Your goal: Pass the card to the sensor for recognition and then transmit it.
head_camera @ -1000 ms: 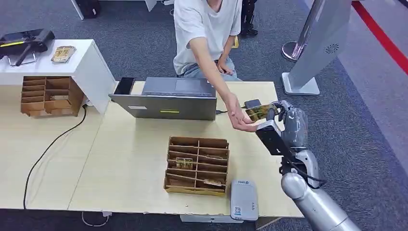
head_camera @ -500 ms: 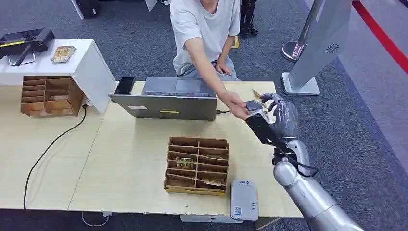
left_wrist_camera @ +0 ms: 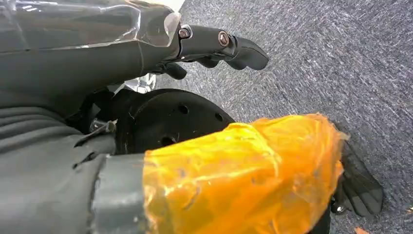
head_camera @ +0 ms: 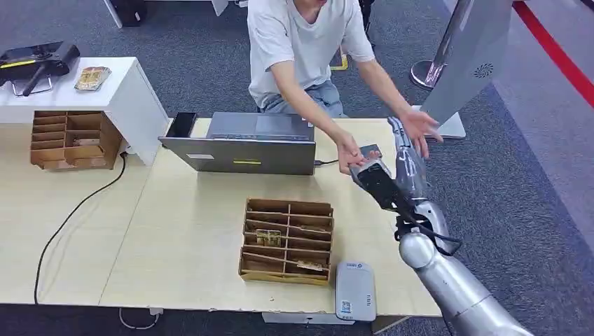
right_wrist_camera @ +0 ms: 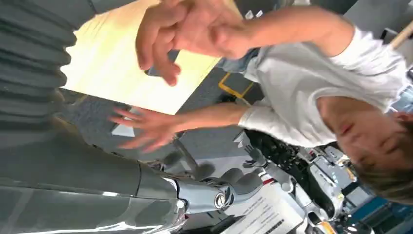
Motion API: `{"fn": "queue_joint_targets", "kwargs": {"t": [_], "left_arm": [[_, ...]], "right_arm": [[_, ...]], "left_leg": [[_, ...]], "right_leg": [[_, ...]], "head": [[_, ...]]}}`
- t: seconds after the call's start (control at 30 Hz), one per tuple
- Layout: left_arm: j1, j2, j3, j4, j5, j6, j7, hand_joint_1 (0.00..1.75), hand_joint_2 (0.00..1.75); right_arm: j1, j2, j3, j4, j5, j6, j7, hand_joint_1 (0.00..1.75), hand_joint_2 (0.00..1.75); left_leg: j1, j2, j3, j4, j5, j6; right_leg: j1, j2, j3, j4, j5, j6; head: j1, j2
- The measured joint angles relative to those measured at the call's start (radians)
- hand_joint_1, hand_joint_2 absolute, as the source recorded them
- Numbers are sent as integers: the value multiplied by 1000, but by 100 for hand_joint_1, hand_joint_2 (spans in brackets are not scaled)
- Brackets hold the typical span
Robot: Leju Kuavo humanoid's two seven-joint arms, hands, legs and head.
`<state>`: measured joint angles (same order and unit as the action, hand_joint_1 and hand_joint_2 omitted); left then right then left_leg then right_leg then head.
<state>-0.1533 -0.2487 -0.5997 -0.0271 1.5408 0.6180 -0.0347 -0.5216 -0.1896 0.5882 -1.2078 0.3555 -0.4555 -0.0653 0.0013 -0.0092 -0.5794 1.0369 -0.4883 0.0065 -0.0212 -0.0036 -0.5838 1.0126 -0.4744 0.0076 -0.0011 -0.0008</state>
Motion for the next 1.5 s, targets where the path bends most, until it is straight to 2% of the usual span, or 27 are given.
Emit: {"fn": "queue_joint_targets", "kwargs": {"t": [0.43,0.93,0.97,1.1,1.5], "left_arm": [[0,-1,0,0,0,0,5,0,0],[0,-2,0,0,0,0,8,0,0],[0,-2,0,0,0,0,8,0,0],[0,-3,0,1,0,0,5,0,0],[3,-6,12,3,-1,0,3,0,0]], "right_arm": [[24,1,20,-59,-33,-27,-27,0,0],[30,1,27,-99,-11,-68,-53,0,0],[34,1,27,-102,-2,-76,-57,0,175],[83,-3,31,-135,44,-127,-78,0,175],[231,-10,63,-247,162,-204,-118,0,175]], "left_leg": [[0,0,0,0,0,0],[0,0,0,0,0,0],[0,0,0,0,0,0],[0,0,0,0,0,0],[0,0,0,0,0,0]], "right_leg": [[0,0,0,0,0,0],[0,0,0,0,0,0],[0,0,0,0,0,0],[0,0,0,0,0,0],[0,0,0,0,0,0]], "head": [[0,0],[0,0],[0,0],[0,0],[0,0]]}}
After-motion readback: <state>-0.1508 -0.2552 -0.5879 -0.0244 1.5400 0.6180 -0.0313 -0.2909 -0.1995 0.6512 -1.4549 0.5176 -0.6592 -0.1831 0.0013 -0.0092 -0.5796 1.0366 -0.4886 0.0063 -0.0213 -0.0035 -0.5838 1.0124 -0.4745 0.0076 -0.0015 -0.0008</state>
